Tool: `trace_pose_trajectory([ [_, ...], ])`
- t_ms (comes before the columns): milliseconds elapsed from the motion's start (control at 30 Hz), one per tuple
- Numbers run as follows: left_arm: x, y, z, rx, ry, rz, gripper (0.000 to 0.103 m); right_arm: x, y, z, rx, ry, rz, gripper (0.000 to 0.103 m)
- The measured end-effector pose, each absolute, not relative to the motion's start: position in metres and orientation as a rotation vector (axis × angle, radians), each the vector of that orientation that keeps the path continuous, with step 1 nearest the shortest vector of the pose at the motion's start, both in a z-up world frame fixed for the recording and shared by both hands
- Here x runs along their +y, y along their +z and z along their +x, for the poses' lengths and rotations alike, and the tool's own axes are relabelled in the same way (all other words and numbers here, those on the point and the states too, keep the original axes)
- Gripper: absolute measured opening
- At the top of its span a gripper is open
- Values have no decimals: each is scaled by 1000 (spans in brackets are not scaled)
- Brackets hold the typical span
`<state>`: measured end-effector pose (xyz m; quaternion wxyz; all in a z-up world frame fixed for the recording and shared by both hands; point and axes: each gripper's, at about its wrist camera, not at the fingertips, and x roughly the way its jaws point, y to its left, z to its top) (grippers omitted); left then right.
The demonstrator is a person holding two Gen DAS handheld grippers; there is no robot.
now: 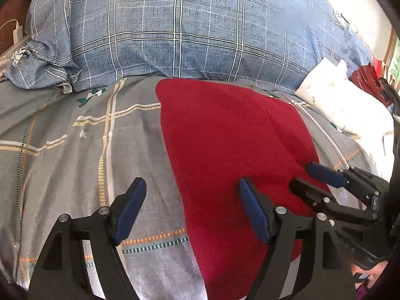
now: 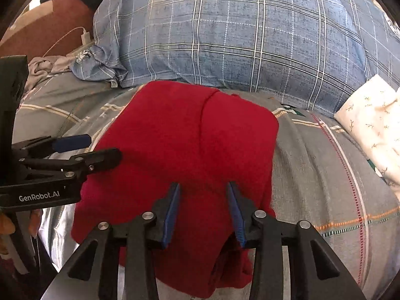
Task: Fold small clothes
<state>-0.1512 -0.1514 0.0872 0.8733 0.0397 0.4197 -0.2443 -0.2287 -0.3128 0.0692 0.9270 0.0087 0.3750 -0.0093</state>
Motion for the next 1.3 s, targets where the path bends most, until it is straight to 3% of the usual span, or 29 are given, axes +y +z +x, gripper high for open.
trace_pose_trajectory([
  [200, -148, 94, -157, 844, -489, 73, 77, -316, 90, -240, 735, 4, 85, 41],
  [333, -144, 103, -162, 814, -462, 65, 77, -320, 107, -250, 684, -30, 122, 58],
  [500, -139, 117, -174, 751, -429, 74, 78, -324, 110, -254, 688, -72, 140, 60],
  [733, -130, 131, -185, 688, -397, 62, 79, -325, 118, -263, 653, -95, 149, 74],
  [1300, -127, 139, -194, 654, -365, 86, 79, -319, 123, -266, 649, -87, 141, 75],
])
